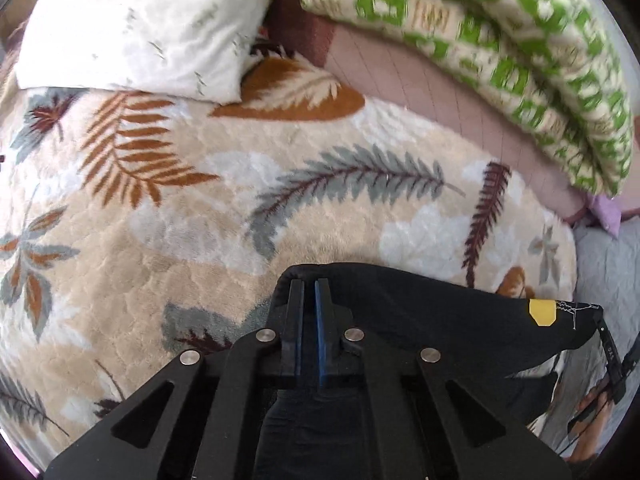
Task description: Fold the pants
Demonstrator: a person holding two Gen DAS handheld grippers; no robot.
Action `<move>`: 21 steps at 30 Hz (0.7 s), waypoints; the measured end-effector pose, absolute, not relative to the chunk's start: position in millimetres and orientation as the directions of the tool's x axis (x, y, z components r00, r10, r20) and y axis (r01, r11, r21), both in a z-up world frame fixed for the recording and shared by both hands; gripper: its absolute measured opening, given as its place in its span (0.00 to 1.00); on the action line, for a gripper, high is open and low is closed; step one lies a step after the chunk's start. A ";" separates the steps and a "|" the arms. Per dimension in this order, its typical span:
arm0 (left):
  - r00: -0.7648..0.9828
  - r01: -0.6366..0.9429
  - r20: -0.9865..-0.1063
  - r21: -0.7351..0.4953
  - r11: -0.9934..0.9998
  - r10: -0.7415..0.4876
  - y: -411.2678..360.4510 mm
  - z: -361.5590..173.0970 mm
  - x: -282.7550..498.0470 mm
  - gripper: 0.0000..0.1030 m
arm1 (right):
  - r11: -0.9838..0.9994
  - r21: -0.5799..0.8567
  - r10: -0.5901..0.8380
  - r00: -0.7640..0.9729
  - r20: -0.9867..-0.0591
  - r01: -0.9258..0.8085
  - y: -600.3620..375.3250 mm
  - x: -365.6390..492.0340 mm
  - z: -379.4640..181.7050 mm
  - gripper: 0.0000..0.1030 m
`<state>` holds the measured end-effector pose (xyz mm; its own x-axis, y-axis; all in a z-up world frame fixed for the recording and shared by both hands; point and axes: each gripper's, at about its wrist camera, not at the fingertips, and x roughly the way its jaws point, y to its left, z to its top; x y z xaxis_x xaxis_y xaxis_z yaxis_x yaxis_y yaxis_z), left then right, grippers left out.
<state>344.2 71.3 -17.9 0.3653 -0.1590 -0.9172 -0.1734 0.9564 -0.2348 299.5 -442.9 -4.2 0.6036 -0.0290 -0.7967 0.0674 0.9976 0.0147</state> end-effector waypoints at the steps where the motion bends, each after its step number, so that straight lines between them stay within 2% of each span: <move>1: 0.389 -0.178 -0.909 -0.236 0.955 -0.152 73.4 -13.7 336.9 0.03 | 0.997 0.036 -0.014 0.632 -0.775 0.067 -443.1 300.3 5.0 0.09; 5: 0.439 -0.180 -0.890 -0.218 0.959 -0.120 72.7 -7.2 308.8 0.03 | 0.997 0.071 0.039 0.707 -0.706 0.016 -440.2 289.1 27.4 0.09; 15: 0.524 -0.174 -0.847 -0.211 0.962 -0.091 71.3 8.3 245.3 0.03 | 0.995 0.101 0.072 0.704 -0.707 0.000 -451.4 233.9 9.1 0.09; 21: 0.519 -0.183 -0.851 -0.205 0.962 -0.083 75.9 -3.3 205.0 0.03 | 0.993 0.110 0.103 0.715 -0.691 -0.036 -451.2 177.6 -1.2 0.09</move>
<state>205.0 75.9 -3.3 0.5187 -0.0825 -0.8510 -0.1829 0.9616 -0.2047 177.6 -451.2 -1.2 0.7154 0.1029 -0.6911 -0.0365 0.9932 0.1102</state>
